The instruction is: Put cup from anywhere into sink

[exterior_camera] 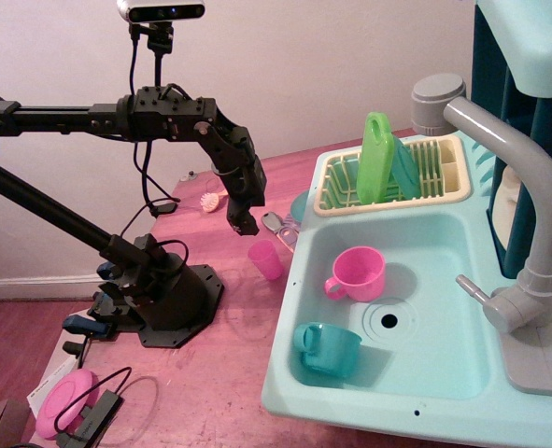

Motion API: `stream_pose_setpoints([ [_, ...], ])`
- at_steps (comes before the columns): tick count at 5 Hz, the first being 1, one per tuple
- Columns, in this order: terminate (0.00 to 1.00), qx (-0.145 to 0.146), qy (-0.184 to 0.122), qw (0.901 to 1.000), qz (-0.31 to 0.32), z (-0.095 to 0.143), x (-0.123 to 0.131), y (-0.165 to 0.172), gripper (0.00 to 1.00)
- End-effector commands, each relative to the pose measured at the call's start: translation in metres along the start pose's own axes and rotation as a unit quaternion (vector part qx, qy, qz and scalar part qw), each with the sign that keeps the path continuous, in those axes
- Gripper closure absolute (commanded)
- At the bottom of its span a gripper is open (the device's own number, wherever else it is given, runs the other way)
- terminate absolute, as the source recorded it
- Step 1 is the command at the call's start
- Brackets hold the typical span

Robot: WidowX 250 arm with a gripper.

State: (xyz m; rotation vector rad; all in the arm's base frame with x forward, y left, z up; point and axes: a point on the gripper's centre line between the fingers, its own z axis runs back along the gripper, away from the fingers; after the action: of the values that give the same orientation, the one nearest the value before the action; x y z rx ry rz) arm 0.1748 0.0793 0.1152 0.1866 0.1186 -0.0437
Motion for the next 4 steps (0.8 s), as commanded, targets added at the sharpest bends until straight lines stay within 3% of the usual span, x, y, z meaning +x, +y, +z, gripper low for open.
stream_pose_setpoints([
  [1,0.0,0.0,0.0,1.0,0.0,0.0,0.0,0.0,0.0],
  [4,0.0,-0.021,0.024,0.9993,-0.021,-0.038,-0.002,-0.01,0.0],
])
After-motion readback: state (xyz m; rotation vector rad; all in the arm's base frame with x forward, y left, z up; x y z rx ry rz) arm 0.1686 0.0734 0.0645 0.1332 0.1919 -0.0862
